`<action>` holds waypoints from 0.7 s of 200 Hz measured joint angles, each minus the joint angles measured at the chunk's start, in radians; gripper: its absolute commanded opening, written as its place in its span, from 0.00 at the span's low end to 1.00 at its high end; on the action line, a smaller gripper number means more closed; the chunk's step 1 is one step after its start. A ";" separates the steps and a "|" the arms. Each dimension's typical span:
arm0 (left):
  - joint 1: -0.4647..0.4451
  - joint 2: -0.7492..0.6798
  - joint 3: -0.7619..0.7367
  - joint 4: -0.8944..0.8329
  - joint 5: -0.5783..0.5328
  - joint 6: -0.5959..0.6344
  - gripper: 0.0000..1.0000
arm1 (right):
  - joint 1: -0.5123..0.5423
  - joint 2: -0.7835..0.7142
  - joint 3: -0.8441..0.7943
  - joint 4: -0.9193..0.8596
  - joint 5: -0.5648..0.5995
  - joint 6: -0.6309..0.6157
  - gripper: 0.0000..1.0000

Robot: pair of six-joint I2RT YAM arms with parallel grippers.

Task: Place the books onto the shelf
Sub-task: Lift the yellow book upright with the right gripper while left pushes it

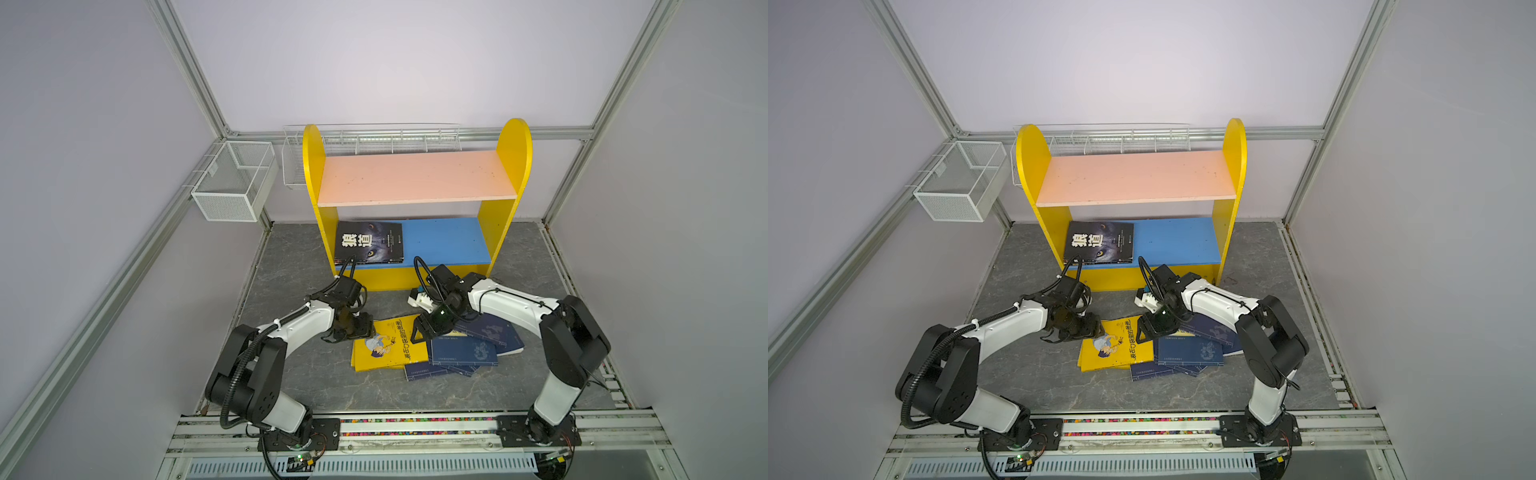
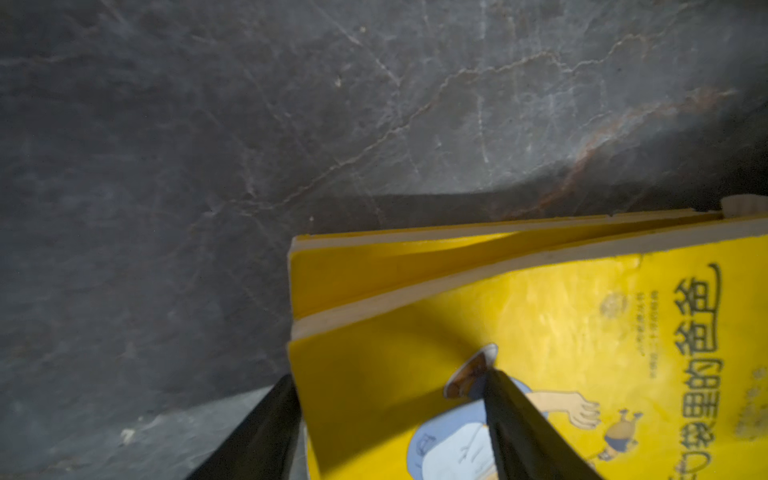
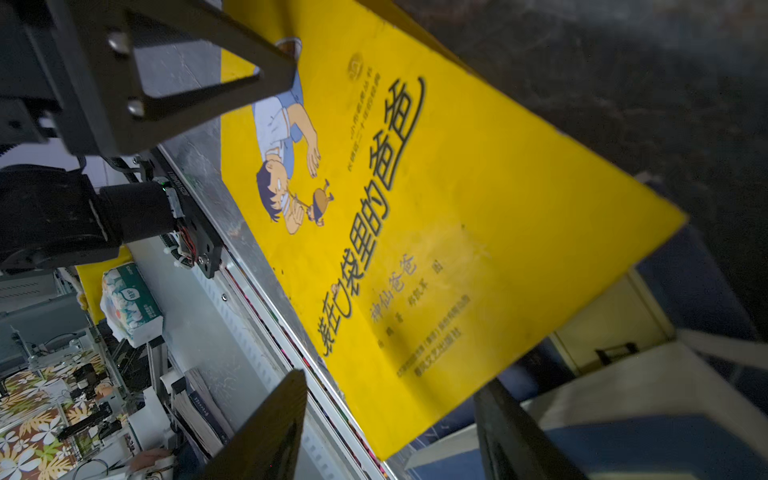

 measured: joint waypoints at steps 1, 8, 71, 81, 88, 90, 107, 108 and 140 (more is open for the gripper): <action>0.000 0.000 0.000 0.000 0.000 0.000 0.69 | 0.000 0.000 0.002 0.000 0.000 0.001 0.64; 0.000 0.000 0.003 -0.005 -0.001 0.000 0.69 | -0.002 0.003 0.026 0.002 -0.001 0.002 0.63; 0.013 0.000 0.016 -0.033 0.006 0.000 0.70 | -0.011 0.007 0.104 0.049 0.000 0.027 0.44; 0.021 0.000 0.016 -0.036 0.013 0.000 0.70 | -0.011 0.013 0.108 0.056 0.003 0.034 0.40; 0.028 0.000 0.016 -0.039 0.019 0.000 0.70 | -0.011 0.019 0.110 0.063 0.005 0.035 0.34; 0.030 0.000 0.016 -0.039 0.021 0.000 0.70 | -0.011 0.020 0.110 0.065 0.007 0.033 0.33; 0.050 -0.002 0.016 -0.040 0.041 0.000 0.70 | -0.011 0.031 0.110 0.078 0.013 0.042 0.21; 0.051 -0.002 0.016 -0.040 0.042 0.000 0.70 | -0.011 0.031 0.110 0.079 0.013 0.037 0.21; 0.119 -0.029 0.015 -0.035 0.111 -0.008 0.71 | -0.013 0.035 0.110 0.116 0.018 0.051 0.07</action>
